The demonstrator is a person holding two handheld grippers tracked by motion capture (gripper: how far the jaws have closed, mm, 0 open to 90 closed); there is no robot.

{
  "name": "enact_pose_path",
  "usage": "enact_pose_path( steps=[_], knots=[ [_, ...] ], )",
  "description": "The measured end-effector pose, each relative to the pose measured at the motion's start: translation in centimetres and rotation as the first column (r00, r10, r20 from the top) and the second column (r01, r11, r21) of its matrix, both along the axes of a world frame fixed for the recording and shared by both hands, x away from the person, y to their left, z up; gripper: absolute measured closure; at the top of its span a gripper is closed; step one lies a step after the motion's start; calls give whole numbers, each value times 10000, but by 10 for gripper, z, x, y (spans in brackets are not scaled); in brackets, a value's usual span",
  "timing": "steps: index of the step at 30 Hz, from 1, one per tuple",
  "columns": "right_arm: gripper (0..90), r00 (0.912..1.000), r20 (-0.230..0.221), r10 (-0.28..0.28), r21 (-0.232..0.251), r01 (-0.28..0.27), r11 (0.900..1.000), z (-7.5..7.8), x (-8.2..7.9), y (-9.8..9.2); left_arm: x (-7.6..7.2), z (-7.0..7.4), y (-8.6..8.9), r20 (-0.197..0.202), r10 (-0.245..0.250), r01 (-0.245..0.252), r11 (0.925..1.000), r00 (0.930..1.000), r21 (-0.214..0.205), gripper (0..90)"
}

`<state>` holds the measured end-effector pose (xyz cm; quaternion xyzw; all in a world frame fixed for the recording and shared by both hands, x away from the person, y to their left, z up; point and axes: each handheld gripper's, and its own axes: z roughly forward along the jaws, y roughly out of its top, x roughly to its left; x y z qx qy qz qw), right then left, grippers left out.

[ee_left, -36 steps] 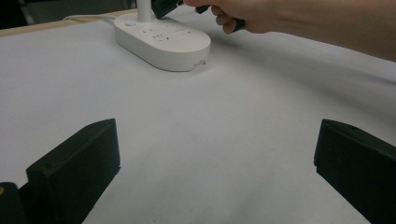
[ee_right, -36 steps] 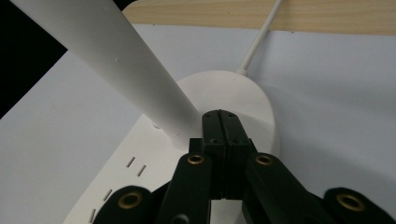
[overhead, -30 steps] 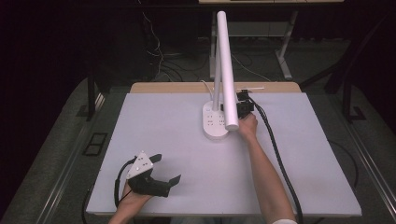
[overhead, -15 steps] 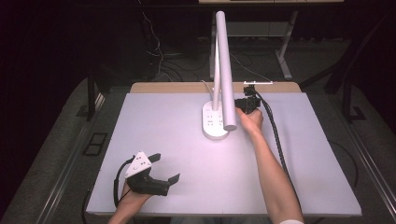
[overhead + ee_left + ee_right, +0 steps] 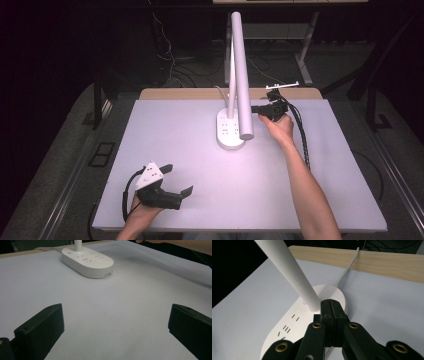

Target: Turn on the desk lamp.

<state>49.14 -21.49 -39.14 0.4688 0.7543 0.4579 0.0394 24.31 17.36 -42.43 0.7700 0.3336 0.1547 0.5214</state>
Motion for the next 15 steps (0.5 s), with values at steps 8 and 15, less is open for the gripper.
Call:
enact_pose_path(
  steps=[8,15],
  knots=[
    [892,9996,212,164,-545,-152,9984,8,-16,-15,0,0,0,1,31,-31,10000,10000,75,0],
    [798,9991,323,259,-503,-243,9984,13,-32,-29,0,0,-2,-11,21,-21,10000,10000,88,0]
  ],
)
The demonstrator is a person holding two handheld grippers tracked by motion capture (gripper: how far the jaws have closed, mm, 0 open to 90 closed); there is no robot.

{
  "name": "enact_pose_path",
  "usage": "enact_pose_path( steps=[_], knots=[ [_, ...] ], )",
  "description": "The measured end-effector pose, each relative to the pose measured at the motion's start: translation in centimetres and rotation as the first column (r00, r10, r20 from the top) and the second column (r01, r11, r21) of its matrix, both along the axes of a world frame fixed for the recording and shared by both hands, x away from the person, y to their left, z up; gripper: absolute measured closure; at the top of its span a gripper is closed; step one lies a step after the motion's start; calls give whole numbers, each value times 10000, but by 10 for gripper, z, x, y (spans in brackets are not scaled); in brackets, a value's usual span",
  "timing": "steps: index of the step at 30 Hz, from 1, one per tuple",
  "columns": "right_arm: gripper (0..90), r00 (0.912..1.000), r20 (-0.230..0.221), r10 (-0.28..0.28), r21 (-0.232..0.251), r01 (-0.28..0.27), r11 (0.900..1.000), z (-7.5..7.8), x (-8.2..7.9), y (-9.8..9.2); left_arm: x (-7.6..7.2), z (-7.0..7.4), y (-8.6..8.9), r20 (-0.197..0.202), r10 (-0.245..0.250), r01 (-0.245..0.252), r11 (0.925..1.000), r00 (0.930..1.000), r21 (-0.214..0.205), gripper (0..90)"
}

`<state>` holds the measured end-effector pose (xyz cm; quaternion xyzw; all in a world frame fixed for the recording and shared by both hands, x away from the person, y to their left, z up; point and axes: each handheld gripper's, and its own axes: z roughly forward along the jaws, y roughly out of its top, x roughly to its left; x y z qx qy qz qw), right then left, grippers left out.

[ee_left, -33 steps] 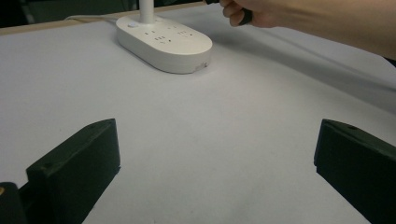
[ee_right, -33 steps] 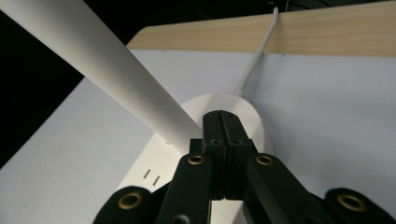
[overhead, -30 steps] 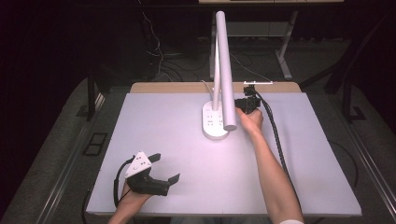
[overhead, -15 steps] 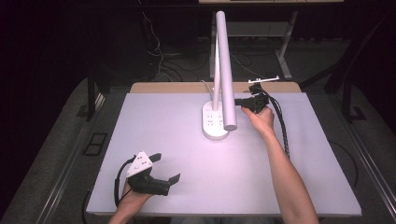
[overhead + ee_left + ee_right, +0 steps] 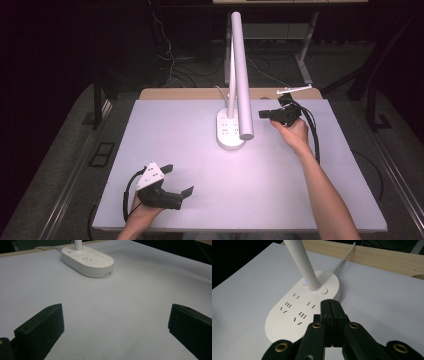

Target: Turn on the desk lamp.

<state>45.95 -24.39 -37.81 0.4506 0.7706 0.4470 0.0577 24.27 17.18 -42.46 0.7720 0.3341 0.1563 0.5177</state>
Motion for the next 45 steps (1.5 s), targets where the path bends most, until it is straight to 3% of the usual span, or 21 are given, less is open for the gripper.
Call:
enact_pose_path(
  steps=[3,4,5,9,12,14,15,31,37,45],
  knots=[
    [613,9999,22,-117,250,116,9996,4,-7,-7,0,0,0,4,-23,23,10000,10000,10,0],
    [489,9999,16,-167,311,166,9994,6,-12,-11,0,0,0,6,-20,20,10000,10000,6,0],
    [489,9999,16,-167,311,166,9994,6,-12,-11,0,0,0,8,-13,13,10000,10000,7,0],
    [289,9988,2,-490,244,490,9985,6,-22,-19,-1,1,0,55,23,-23,10000,10000,-40,0],
    [96,9990,-6,-443,604,443,9972,7,-37,-27,-2,1,0,80,11,-10,10000,10000,-47,0],
    [93,9993,80,-376,779,369,9963,7,-42,-30,-2,1,0,80,11,-11,10000,10000,-55,0],
    [7,9994,145,-312,866,299,9958,8,-46,-32,-2,1,0,75,15,-15,10000,10000,-55,0],
    [0,9981,583,-194,808,147,9966,9,-113,-44,-2,1,-2,58,-24,24,10000,10000,32,0],
    [0,9974,710,-79,777,24,9970,8,-129,-45,-2,1,-1,42,-14,14,10000,10000,19,0],
    [0,9967,806,14,786,-77,9969,-2,-161,-47,-2,1,-2,68,-44,44,10000,10000,45,0]
  ],
)
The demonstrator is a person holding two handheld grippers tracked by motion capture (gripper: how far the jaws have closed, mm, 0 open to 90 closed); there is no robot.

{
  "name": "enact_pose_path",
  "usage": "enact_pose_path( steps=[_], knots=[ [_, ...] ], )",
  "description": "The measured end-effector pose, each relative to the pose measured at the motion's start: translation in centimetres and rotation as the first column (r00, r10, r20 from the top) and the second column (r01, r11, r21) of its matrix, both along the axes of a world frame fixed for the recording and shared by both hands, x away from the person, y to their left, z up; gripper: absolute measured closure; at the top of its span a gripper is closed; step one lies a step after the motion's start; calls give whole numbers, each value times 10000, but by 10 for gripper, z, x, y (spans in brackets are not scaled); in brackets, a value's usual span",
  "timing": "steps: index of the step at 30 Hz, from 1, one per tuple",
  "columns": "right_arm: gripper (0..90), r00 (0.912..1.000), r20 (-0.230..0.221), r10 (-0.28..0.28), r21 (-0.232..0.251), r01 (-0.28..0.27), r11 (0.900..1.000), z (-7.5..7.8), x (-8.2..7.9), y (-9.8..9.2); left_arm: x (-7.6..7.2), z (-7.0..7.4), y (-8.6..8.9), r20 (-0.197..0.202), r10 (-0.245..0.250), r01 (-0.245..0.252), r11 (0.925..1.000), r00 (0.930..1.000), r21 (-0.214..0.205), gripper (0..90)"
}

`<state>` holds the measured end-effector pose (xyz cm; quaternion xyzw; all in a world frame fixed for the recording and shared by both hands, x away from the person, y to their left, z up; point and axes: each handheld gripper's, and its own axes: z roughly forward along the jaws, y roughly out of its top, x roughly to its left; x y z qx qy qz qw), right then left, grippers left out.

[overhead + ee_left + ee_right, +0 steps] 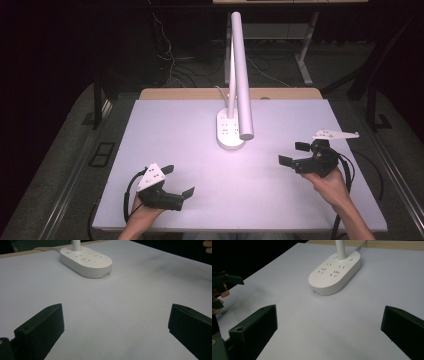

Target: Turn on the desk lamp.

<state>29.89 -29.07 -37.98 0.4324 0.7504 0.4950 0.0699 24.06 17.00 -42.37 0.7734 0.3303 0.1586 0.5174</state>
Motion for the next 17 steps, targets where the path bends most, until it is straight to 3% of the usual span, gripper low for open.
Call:
enact_pose_path(
  steps=[1,9,17],
  knots=[
    [0,10000,22,-26,43,26,10000,-4,-9,-1,0,0,0,-17,14,-14,10000,10000,2,0],
    [0,10000,29,-51,50,51,10000,-22,-36,-2,0,0,0,-13,39,-39,10000,10000,3,0],
    [0,10000,23,-27,60,27,10000,-40,-49,-3,0,0,0,-39,33,-33,10000,10000,8,0]
  ],
)
